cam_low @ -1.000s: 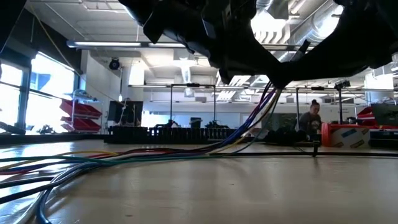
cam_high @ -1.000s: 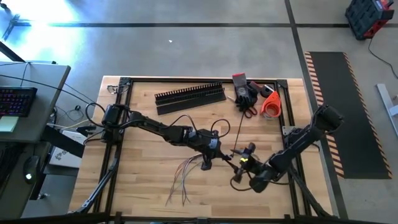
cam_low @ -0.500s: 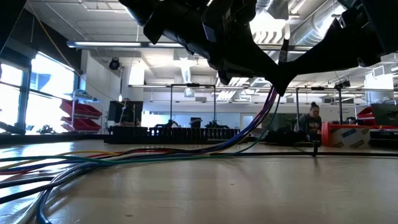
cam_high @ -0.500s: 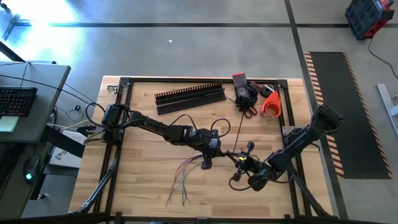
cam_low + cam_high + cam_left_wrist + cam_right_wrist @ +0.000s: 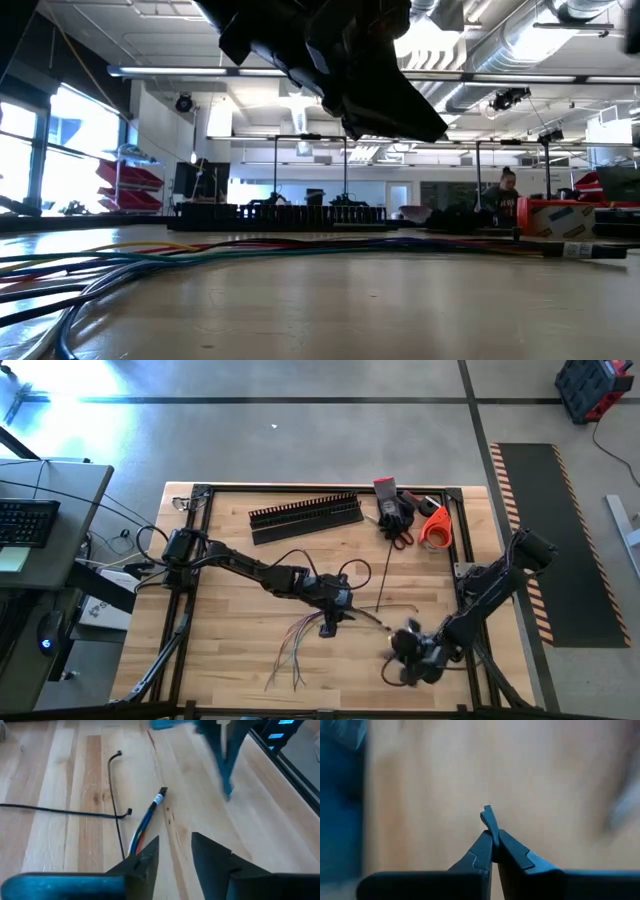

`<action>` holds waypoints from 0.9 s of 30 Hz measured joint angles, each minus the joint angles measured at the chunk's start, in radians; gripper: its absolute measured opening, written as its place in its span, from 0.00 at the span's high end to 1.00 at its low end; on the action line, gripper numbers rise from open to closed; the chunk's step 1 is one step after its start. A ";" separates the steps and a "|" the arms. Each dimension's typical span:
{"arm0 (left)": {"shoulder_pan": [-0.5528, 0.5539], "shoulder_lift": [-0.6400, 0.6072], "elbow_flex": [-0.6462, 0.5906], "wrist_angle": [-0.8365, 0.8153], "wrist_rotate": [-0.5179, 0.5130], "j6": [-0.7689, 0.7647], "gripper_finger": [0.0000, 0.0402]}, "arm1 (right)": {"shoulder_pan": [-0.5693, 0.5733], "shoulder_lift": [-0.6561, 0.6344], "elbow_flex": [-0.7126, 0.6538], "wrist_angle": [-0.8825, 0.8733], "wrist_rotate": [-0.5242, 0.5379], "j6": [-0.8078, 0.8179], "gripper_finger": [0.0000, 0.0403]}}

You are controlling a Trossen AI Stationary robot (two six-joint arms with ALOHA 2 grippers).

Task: Ziptie cables
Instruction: Wrap the top black zip tie around the colored cable bundle

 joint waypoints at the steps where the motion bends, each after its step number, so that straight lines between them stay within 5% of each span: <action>1: -0.004 0.000 0.000 0.002 -0.002 0.000 0.76 | 0.017 0.000 0.001 0.021 -0.095 0.064 1.00; 7: -0.021 0.000 0.000 -0.018 -0.005 0.001 0.73 | 0.087 0.000 0.003 0.141 -0.414 0.318 0.89; 11: -0.028 0.000 0.000 -0.080 -0.007 0.001 0.73 | 0.082 0.000 0.003 0.093 -0.481 0.380 0.73; 14: -0.033 -0.006 0.000 -0.173 -0.014 0.001 0.73 | 0.079 0.000 0.003 0.097 -0.368 0.264 0.60; 20: -0.122 -0.018 0.000 -0.351 -0.224 -0.023 0.73 | 0.046 0.000 0.003 0.091 0.074 -0.119 0.42; 23: -0.182 -0.018 -0.005 -0.436 -0.303 -0.093 0.73 | -0.009 0.000 0.003 0.018 0.310 -0.150 0.39; 27: -0.249 -0.027 -0.039 -0.500 -0.430 -0.225 0.73 | -0.099 0.001 -0.004 -0.091 0.370 -0.135 0.41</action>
